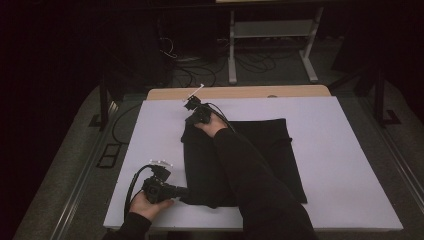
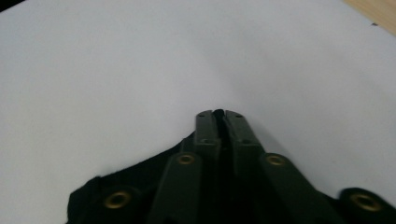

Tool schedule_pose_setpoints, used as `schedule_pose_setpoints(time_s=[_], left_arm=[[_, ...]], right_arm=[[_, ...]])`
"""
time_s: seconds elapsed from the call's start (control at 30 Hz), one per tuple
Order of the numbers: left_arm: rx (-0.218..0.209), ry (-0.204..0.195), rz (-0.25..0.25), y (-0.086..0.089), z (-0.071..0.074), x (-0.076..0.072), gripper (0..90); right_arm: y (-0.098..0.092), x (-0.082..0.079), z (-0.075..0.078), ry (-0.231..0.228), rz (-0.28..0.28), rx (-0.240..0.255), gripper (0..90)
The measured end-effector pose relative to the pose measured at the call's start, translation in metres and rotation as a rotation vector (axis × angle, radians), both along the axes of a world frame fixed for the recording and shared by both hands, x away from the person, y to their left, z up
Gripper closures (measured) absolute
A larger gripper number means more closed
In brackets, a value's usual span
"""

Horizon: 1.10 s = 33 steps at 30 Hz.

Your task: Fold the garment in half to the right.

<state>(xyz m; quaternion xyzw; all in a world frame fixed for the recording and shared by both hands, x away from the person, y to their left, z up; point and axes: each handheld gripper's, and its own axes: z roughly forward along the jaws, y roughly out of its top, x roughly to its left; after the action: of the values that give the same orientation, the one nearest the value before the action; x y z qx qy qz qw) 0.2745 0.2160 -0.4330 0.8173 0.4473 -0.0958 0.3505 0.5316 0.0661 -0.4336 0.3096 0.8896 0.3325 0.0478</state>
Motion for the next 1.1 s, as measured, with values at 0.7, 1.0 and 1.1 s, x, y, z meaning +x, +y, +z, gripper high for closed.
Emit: schedule_pose_setpoints(time_s=[0.7,1.0,1.1], left_arm=[[-0.041,-0.003,-0.026,-0.005,0.002,0.0,84.3],[-0.07,-0.025,-0.034,-0.007,0.006,-0.001,84.4],[-0.084,-0.035,-0.038,-0.008,0.008,-0.001,84.4]], right_arm=[[-0.017,-0.009,0.024,0.042,0.029,0.001,86.2],[-0.03,-0.02,0.041,0.016,0.039,0.003,86.2],[-0.036,-0.023,0.046,0.012,0.033,0.007,86.2]])
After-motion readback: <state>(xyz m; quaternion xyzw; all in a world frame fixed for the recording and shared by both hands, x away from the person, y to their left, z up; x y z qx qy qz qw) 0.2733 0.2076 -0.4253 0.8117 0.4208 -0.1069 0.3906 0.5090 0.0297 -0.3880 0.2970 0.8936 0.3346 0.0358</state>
